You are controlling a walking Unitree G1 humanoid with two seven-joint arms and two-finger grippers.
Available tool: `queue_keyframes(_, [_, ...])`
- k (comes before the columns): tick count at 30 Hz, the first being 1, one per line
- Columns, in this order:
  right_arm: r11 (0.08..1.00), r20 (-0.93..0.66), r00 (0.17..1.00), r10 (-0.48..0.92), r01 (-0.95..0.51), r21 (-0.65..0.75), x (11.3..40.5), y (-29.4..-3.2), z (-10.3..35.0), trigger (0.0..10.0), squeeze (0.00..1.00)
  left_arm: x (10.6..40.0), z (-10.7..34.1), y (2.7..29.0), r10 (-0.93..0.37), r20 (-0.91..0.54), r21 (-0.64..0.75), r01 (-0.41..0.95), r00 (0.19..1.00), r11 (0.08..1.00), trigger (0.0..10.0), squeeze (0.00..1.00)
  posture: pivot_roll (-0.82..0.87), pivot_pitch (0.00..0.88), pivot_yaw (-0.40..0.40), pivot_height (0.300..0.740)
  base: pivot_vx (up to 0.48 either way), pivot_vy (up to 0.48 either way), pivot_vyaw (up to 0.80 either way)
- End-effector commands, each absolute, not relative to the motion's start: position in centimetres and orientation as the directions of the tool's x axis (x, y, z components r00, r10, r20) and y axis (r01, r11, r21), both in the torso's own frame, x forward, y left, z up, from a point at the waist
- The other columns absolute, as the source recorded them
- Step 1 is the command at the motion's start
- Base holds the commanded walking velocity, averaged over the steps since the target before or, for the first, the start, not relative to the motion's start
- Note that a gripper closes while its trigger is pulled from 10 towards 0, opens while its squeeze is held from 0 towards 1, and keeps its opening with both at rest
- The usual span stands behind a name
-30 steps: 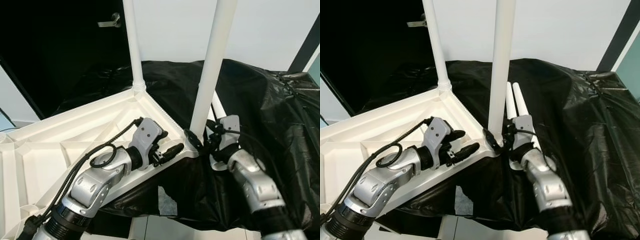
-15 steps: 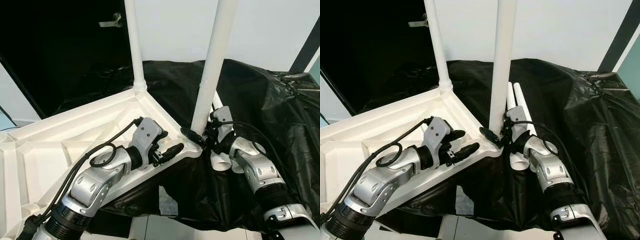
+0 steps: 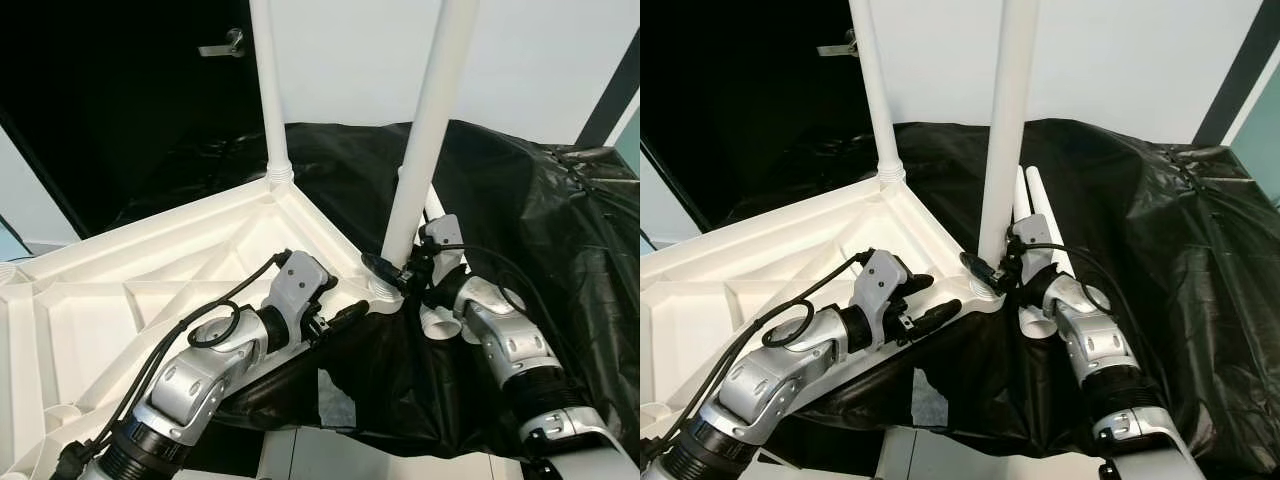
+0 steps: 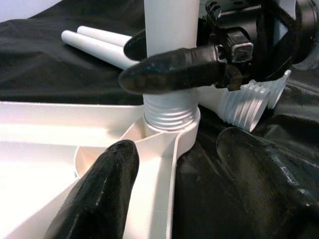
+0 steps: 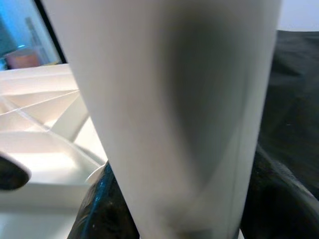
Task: Building children table
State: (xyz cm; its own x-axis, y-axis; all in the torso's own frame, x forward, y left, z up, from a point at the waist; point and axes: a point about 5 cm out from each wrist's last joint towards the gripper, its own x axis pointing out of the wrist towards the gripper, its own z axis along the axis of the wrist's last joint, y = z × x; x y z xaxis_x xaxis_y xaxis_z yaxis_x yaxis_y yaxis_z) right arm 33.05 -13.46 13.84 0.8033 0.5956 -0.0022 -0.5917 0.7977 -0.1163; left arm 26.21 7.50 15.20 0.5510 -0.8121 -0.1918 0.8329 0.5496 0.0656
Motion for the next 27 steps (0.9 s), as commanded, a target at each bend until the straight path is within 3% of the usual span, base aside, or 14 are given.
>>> queue_keyframes(1, [0.85,-0.056,0.856,0.514,-0.517,-0.103,32.9,-14.1,12.4,10.0,0.0,26.1,15.0,7.5,-0.836,-0.194,0.064,0.857,0.514,0.512,10.0,0.0,0.06,0.0,0.012,0.74,0.0,0.0,0.0])
queue_keyframes(8, [0.967,-0.057,0.968,0.246,-0.249,-0.055,32.4,-13.5,11.3,10.0,0.0,26.1,15.4,7.1,-0.864,-0.094,0.036,0.869,0.495,0.494,10.0,0.0,0.06,0.0,0.014,0.74,0.0,0.0,0.0])
queue_keyframes(11, [0.975,-0.055,0.975,0.216,-0.219,-0.047,32.3,-13.2,11.2,10.0,0.0,26.1,15.4,7.1,-0.872,-0.078,0.022,0.875,0.483,0.483,10.0,0.0,0.06,0.0,0.016,0.74,0.0,0.0,0.0])
queue_keyframes(17, [1.0,-0.061,0.998,0.018,-0.018,0.004,31.8,-11.7,10.8,10.0,0.0,25.8,15.4,6.7,-0.909,-0.017,0.017,0.91,0.415,0.415,10.0,0.0,0.05,0.0,0.018,0.74,0.0,0.0,0.0])
queue_keyframes(25, [0.999,-0.025,0.999,0.04,-0.039,0.036,31.6,-11.5,11.3,10.0,0.0,25.5,15.2,7.0,-0.938,0.028,-0.042,0.937,0.347,0.346,10.0,0.0,0.05,0.0,0.02,0.74,0.0,0.0,0.0])
queue_keyframes(26, [0.998,-0.021,0.999,0.05,-0.05,0.028,31.5,-11.9,11.3,10.0,0.38,25.5,15.0,7.2,-0.943,0.026,-0.063,0.942,0.332,0.329,10.0,0.0,0.05,0.0,0.016,0.74,0.0,0.0,0.0])
queue_keyframes(27, [0.998,-0.019,0.998,0.058,-0.057,0.023,31.4,-12.2,11.3,10.0,0.38,25.5,14.9,7.4,-0.946,0.024,-0.078,0.944,0.322,0.319,10.0,0.0,0.05,0.0,0.016,0.74,0.0,0.0,0.0])
